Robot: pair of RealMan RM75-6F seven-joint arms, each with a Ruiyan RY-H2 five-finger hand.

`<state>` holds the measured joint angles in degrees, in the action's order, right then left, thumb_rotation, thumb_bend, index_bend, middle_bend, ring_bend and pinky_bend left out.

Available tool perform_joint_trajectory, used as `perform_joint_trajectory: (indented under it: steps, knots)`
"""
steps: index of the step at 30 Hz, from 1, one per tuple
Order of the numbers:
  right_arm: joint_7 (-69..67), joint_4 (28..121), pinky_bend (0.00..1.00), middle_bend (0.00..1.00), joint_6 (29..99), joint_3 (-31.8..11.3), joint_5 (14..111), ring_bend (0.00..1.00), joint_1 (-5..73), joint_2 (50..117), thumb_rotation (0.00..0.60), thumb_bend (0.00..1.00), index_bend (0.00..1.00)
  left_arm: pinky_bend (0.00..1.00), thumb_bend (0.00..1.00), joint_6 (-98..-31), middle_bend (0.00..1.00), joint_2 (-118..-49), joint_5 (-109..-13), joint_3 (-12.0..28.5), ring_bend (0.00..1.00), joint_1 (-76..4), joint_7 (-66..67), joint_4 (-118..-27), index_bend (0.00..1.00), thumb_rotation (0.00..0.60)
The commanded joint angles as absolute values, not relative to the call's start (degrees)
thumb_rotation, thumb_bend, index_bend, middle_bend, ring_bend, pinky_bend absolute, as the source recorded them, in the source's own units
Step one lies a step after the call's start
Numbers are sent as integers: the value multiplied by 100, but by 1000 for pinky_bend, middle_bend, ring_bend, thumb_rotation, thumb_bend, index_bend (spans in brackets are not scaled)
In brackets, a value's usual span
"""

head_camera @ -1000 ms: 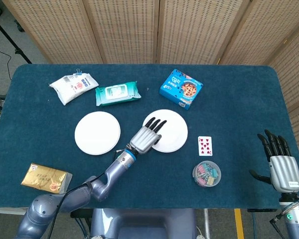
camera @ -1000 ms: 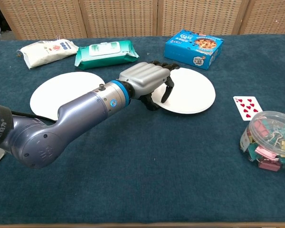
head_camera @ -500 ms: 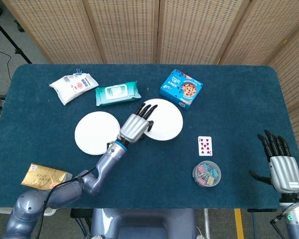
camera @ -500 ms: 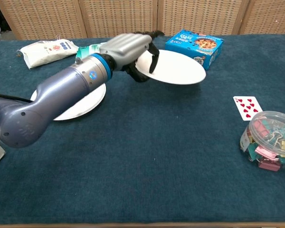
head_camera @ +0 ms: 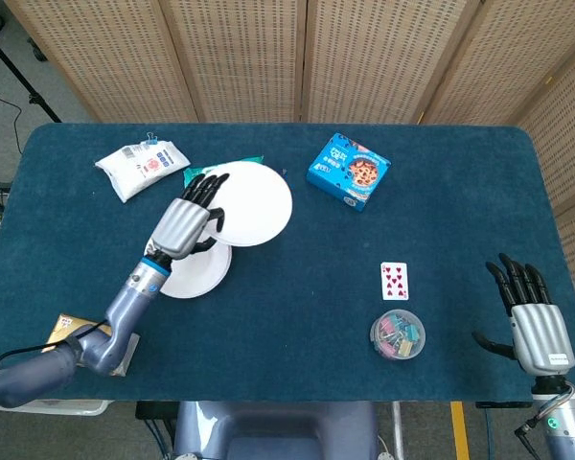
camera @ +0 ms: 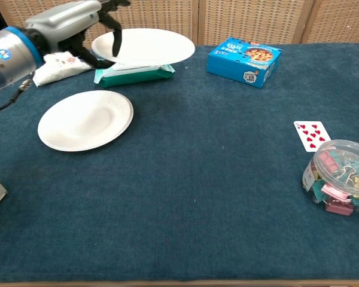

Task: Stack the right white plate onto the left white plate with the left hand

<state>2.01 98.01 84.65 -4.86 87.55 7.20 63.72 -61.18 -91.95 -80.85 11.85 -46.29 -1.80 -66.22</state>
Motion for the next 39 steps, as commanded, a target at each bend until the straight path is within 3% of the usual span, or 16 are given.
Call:
perform_joint_trajectory:
  steps: [1, 9, 31, 34, 39]
  knots:
    - [226, 9819, 0, 0, 8451, -468, 8781, 0, 727, 6381, 600, 0, 49, 0, 527, -6203, 0, -8947, -8217, 825, 0, -4313, -422, -6721, 912, 600]
    - [302, 9857, 0, 0, 8448, -452, 8819, 0, 738, 6403, 600, 0, 50, 0, 541, -6442, 0, -9048, -8374, 375, 0, -3788, -1301, -6210, 912, 600]
    - [149, 9898, 0, 0, 8534, -462, 8823, 0, 691, 6303, 600, 0, 50, 0, 518, -6599, 0, -9357, -8678, -9, 0, -3346, -1543, -5611, 904, 600]
    - [138, 9904, 0, 0, 8546, -459, 8830, 0, 684, 6293, 600, 0, 50, 0, 487, -6490, 0, -9285, -8703, -50, 0, -3356, -1683, -5648, 828, 600]
    - [131, 9914, 0, 0, 8559, -459, 8840, 0, 678, 6285, 600, 0, 50, 0, 425, -6407, 0, -9148, -8760, -109, 0, -3353, -1664, -5718, 548, 600]
